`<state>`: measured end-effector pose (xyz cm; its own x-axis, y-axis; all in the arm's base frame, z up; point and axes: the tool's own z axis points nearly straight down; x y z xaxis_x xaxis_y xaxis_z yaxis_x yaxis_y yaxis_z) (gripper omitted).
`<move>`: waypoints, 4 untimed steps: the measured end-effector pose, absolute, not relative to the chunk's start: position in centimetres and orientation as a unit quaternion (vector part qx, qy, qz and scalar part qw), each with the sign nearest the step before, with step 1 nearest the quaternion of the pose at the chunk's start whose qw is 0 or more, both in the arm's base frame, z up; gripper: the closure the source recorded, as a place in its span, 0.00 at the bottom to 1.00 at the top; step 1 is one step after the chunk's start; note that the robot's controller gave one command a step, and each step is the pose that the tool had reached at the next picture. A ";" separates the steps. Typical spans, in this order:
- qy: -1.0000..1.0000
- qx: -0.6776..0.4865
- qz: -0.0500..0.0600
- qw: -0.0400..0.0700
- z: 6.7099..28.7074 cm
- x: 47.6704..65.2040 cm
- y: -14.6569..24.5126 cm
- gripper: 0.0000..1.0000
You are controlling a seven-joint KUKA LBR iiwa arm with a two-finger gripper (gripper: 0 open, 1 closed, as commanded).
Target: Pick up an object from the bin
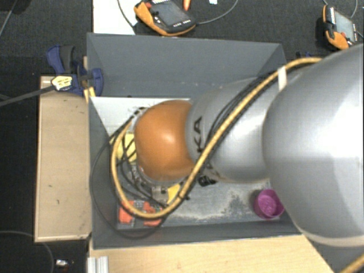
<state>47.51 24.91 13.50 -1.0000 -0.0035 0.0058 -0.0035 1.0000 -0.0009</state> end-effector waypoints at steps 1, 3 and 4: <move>-1.000 -0.002 0.000 -0.001 13.9 47.8 24.8 0.00; -0.999 -0.042 -0.003 -0.004 12.2 47.7 22.2 0.00; -0.999 -0.054 -0.001 0.000 7.8 47.6 21.9 0.00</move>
Offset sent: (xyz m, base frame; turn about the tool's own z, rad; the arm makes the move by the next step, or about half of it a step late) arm 0.0011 -0.0293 -0.0650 0.1151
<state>47.62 21.95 7.85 -0.9942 0.1073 0.0005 0.1073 0.9942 0.0016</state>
